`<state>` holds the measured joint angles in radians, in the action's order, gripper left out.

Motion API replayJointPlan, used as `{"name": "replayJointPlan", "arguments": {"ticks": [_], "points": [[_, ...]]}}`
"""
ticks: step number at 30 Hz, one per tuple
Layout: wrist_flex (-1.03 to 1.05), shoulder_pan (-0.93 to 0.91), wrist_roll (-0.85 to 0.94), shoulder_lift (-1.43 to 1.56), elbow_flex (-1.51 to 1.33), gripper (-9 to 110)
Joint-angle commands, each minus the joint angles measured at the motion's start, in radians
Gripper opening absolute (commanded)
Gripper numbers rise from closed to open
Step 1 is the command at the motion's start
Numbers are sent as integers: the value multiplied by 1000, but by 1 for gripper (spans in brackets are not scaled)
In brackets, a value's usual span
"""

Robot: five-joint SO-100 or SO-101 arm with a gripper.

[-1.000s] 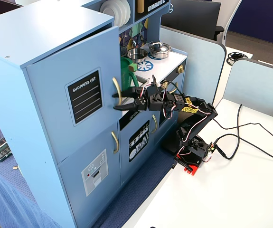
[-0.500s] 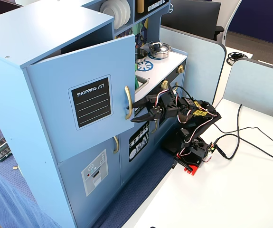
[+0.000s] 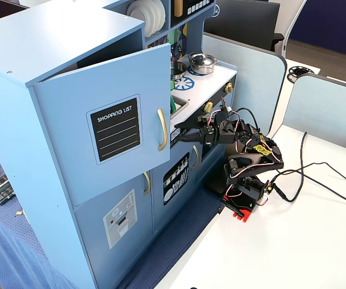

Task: Open the left cabinet door

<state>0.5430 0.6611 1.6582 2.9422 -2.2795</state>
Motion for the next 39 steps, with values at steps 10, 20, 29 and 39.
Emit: {"name": "replayJointPlan", "arguments": {"ticks": [10,20,29,39], "points": [[-199,15,84,-278,114,14],[-215,275,201,-316,156,14],[-199,416,256,-314,169,14],[-35,-94,71,-210,-48,8]]}}
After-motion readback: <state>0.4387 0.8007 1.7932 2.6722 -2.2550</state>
